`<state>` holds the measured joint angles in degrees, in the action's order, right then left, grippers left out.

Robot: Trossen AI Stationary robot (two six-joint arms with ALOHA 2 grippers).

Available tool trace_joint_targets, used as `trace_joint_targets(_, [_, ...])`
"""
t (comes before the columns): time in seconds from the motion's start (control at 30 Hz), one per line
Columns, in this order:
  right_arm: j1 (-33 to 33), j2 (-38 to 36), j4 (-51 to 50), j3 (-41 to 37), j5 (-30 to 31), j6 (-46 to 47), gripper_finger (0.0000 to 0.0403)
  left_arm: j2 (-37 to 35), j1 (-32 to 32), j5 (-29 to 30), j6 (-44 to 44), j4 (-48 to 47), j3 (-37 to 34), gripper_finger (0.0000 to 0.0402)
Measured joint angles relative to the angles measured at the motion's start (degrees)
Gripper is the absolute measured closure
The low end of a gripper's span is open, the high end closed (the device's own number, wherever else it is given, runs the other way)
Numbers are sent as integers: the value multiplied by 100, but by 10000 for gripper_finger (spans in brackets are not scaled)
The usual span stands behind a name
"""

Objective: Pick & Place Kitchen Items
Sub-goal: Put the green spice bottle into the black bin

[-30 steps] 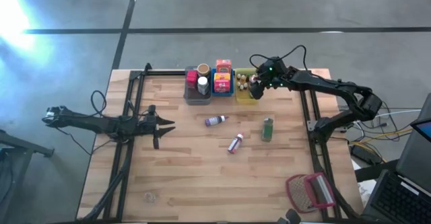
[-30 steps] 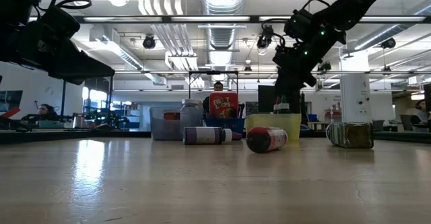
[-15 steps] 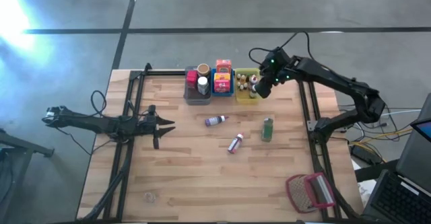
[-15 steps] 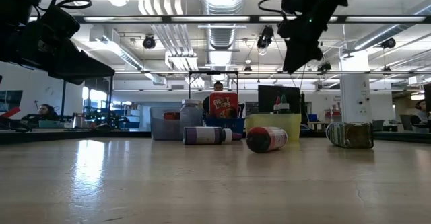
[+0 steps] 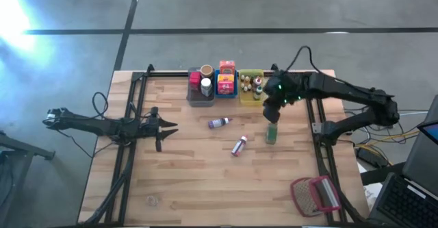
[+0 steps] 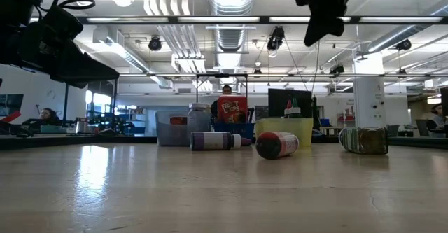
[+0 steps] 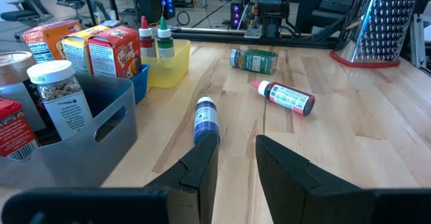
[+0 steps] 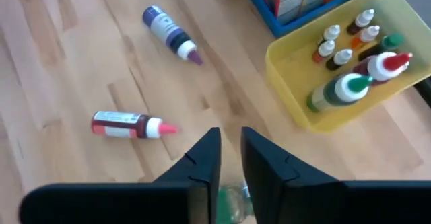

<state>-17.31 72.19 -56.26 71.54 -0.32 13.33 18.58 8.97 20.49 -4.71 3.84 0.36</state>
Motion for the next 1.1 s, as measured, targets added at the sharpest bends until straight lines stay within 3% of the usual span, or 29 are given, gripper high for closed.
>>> trace_joint_targets(0.2, [1191,-300,-344,-139,1117,978,377,1,0,0,0,0,0,293])
trace_joint_targets(0.4, [2158,-325,-1047,-165,2153,2928,393,-1,0,0,0,0,0,293])
trace_joint_targets(0.67, [2787,-318,-1323,-248,2201,4554,381,1,-1,0,-1,0,0,293])
trace_joint_targets(1.0, [2904,-316,-2557,-1017,2104,7995,354,0,-2,0,0,0,0,293])
trace_joint_targets(1.1, [2904,-316,-2691,-1369,1660,9128,337,1,-2,0,0,0,0,293])
